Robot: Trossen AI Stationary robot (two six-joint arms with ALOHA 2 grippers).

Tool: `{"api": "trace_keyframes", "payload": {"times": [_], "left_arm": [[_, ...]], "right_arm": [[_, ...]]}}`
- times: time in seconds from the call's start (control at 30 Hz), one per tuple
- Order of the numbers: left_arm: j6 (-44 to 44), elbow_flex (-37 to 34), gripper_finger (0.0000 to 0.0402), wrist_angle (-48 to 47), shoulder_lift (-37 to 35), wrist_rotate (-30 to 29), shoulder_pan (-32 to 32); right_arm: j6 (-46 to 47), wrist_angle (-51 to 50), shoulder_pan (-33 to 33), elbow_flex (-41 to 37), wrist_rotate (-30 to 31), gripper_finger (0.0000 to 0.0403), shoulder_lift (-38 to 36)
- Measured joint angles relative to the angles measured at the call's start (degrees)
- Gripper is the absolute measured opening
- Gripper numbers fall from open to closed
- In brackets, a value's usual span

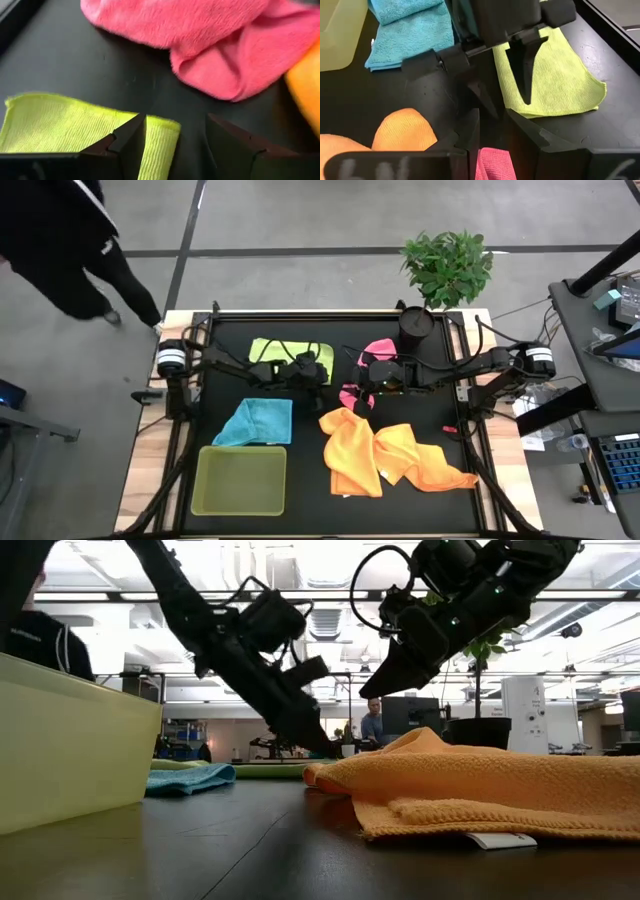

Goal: Fold microfiber towels
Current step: Fold the green microfiber towel

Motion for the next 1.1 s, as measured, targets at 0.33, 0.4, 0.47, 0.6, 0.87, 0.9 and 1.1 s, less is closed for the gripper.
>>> {"api": "trace_keyframes", "payload": {"times": [0.33, 0.4, 0.47, 0.6, 0.87, 0.9, 1.1], "left_arm": [[-0.3, 0.2, 0.0162, 0.1, 3.2, -2.6, 0.0], [-0.3, 0.2, 0.0143, 0.2, 3.2, -2.6, 0.0], [-0.3, 0.2, 0.0119, 0.2, 3.2, -2.6, 0.0], [-0.4, 0.2, 0.0055, 0.1, 3.0, -3.0, 0.0], [-4.5, -0.2, 0.0002, 0.0, -0.9, -3.6, 0.2], [-5.0, -0.5, 0.0001, 0.0, -1.9, -4.0, 0.2], [-9.3, -4.0, 0.0001, -1.9, -9.0, -7.6, 0.7]], "right_arm": [[-0.2, 0.0, 0.0, -0.3, 0.2, 0.0082, 0.0], [-0.2, 0.0, 0.0, -0.3, 0.9, 0.0082, 0.0], [-0.2, 0.0, 0.0, -0.3, 0.9, 0.0082, 0.1], [-0.2, 0.0, 0.0, -0.3, 1.0, 0.0082, 0.1], [-0.1, 0.0, 0.0, -0.5, 1.0, 0.0082, 0.1], [-0.1, 0.0, 0.0, -0.5, 1.0, 0.0082, 0.1], [-0.1, 0.1, 0.0, -0.7, 1.1, 0.0082, 0.1]]}}
